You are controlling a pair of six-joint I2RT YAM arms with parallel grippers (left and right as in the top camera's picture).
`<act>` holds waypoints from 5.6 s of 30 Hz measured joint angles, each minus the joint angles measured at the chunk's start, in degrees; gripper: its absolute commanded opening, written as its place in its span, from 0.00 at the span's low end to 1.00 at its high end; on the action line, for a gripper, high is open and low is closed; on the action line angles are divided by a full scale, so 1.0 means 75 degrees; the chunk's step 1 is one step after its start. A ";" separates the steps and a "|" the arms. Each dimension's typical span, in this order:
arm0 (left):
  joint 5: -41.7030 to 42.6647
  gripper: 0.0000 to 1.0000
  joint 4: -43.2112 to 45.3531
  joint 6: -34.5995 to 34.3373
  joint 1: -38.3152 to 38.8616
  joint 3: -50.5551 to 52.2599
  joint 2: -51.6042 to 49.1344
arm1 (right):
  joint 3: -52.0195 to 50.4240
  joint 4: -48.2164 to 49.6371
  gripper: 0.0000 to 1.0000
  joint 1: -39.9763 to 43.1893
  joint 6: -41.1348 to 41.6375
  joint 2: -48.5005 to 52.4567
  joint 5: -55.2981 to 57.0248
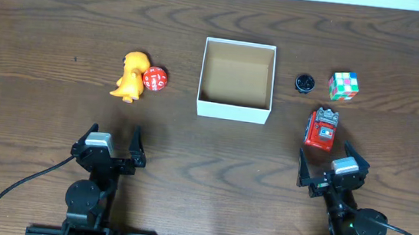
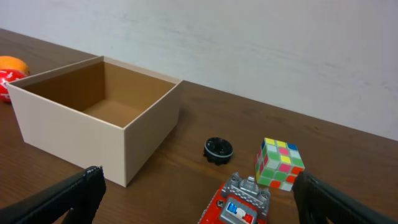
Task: Pack container
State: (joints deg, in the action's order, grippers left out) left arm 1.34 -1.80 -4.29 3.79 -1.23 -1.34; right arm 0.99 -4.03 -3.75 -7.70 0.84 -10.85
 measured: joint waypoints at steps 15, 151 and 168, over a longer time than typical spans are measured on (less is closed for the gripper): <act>0.0000 0.98 0.0000 0.0000 0.0000 0.0000 0.0000 | 0.0000 0.0000 0.99 0.0000 0.0000 0.0000 0.0000; 0.0000 0.98 -0.0009 0.0000 0.0000 -0.0006 0.0000 | 1.2018 -0.5429 0.01 -0.3587 0.0490 1.4682 0.1405; 0.0000 0.98 -0.0009 0.0000 0.0000 -0.0006 -0.0003 | 1.2018 -0.5799 0.01 -0.3739 0.0487 1.4682 0.1358</act>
State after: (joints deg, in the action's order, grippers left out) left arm 1.34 -1.87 -4.29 3.79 -1.28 -1.37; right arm 91.13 -47.53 -31.79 -4.05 110.96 -0.67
